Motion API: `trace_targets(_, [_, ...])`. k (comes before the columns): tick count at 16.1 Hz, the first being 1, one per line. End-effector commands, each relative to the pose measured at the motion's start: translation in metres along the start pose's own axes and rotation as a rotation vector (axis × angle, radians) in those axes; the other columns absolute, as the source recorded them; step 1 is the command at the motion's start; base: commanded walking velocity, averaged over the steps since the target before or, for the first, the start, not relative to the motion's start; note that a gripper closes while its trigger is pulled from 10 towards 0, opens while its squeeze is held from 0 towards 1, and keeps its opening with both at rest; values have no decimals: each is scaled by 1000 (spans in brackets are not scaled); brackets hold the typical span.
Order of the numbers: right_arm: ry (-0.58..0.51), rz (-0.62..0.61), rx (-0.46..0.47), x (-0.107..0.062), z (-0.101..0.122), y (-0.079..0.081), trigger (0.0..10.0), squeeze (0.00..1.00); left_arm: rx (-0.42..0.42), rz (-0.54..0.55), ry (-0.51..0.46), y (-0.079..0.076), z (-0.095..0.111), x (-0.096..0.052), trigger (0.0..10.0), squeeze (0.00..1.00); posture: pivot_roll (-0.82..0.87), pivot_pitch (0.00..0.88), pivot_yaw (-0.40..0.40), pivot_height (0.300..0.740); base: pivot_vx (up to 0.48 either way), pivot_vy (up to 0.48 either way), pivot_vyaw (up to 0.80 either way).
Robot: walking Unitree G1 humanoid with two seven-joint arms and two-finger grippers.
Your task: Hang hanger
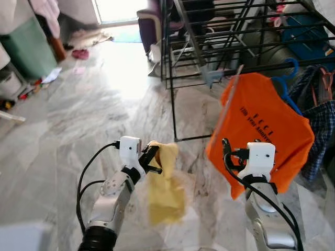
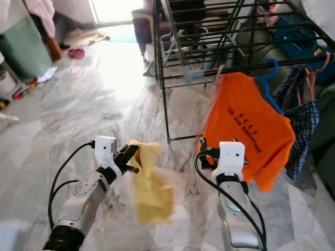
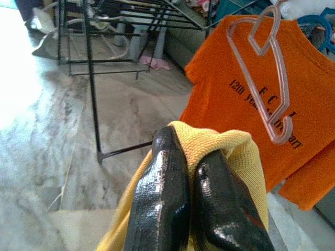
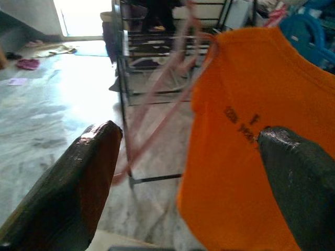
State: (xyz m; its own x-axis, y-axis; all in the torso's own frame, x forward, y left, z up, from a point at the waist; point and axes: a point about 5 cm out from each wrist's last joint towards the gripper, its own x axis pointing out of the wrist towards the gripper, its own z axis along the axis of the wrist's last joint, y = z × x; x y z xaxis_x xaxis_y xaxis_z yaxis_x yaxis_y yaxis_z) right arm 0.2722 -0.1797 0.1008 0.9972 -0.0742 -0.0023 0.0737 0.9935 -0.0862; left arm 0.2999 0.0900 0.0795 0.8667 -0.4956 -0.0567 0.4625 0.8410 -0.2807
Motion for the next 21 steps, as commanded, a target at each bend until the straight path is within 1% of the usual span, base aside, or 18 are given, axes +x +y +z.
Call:
trace_targets(1, [-11, -7, 2, 0, 2, -1, 10000, 0, 21, -25, -35, -4, 10, 4, 10000, 0, -111, 123, 41, 740, 304, 0, 0])
trace_targets(4, [-12, -3, -6, 0, 2, 0, 10000, 0, 23, -29, -32, -5, 9, 3, 10000, 0, -110, 123, 41, 740, 292, 0, 0])
trace_targets(6, [-6, 8, -11, 0, 1, 2, 10000, 0, 9, -22, -41, -6, 9, 3, 10000, 0, -108, 127, 41, 740, 0, 0, 0])
trace_targets(13, [1, 22, -10, 2, 0, 3, 10000, 0, 28, -15, -19, -5, 7, 2, 10000, 0, -100, 127, 41, 740, 0, 0, 0])
trace_targets(15, [17, 36, 1, 11, 3, 1, 10000, 0, 27, -19, -6, -5, 6, 2, 10000, 0, -99, 139, 44, 740, 0, 0, 0])
trace_targets(16, [25, 44, -20, 21, 10, -3, 10000, 0, 31, -18, 6, -5, 5, 0, 10000, 0, -97, 146, 44, 740, 0, 0, 0])
trace_targets(17, [31, 48, -30, 23, 11, -4, 10000, 0, 32, -16, 10, -4, 4, 0, 10000, 0, -96, 151, 45, 740, 0, 0, 0])
trace_targets(18, [39, 50, -56, 29, 15, -9, 10000, 0, 30, -14, 17, -5, 2, -2, 10000, 0, -94, 157, 43, 740, 0, 0, 0])
trace_targets(21, [6, 35, -83, 34, 29, -19, 10000, 0, 30, -7, 26, -5, 1, -4, 10000, 0, -85, 166, 40, 740, 0, 0, 0])
